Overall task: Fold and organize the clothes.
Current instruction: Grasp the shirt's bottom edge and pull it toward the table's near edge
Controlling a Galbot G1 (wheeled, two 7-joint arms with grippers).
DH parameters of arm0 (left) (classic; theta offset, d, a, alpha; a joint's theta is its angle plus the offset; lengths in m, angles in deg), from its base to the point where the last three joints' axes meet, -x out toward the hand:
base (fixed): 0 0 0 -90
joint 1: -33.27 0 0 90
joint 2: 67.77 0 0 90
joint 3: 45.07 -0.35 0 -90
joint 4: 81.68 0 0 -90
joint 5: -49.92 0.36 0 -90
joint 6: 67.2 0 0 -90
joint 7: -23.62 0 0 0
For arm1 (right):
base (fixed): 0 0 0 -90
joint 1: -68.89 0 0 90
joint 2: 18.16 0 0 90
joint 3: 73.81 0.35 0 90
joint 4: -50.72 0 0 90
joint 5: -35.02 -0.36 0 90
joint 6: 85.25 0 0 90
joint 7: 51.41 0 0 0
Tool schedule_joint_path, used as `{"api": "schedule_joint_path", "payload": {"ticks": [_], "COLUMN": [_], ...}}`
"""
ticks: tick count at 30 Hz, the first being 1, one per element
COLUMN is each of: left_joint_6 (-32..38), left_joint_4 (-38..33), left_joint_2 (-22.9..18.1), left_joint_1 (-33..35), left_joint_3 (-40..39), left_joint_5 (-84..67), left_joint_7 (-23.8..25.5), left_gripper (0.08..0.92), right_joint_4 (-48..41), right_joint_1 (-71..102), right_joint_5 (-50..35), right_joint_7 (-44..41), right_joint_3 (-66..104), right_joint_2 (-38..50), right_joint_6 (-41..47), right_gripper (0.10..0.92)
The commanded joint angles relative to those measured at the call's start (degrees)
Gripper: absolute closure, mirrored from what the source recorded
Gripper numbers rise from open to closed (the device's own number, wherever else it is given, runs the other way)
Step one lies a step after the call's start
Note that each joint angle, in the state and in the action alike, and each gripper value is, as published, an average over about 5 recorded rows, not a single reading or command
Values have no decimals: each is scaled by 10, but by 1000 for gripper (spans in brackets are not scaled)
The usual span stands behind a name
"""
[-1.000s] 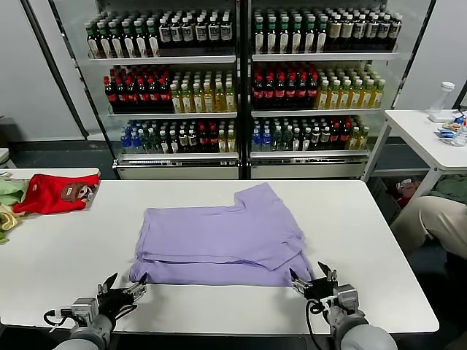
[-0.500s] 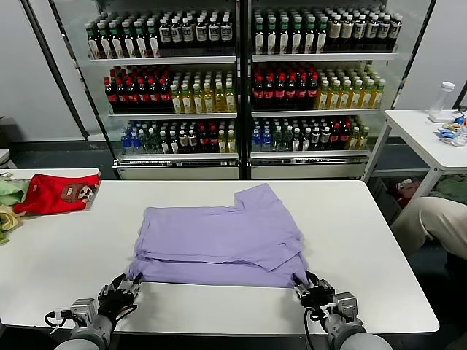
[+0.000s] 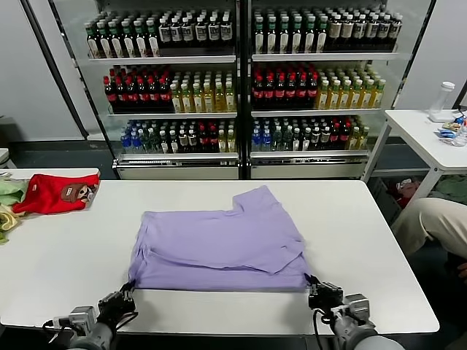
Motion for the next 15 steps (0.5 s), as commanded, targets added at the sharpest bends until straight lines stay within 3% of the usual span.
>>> {"api": "schedule_joint_path", "payload": {"ticks": [1,10,15], "left_joint_6": [3,4,2], "left_joint_4": [-88,-100,-108], "left_joint_2": [5,9,15], "left_joint_1": [100,127,112], "left_joint_3": [10,8,29], "left_joint_5": [-1,31,31], "left_joint_7": [-25,-53,-51], "left_gripper": [900,889,783], "right_joint_4": [59,81,94], "right_joint_1": [77,151,120], "right_joint_5": [-13,18,41], "right_joint_7": [-2,-3,-7], "right_joint_3": [66,55,37], "right_joint_2": [21,8,10], "right_joint_6": [1,-7,-6], "right_gripper": [912,900,779]}}
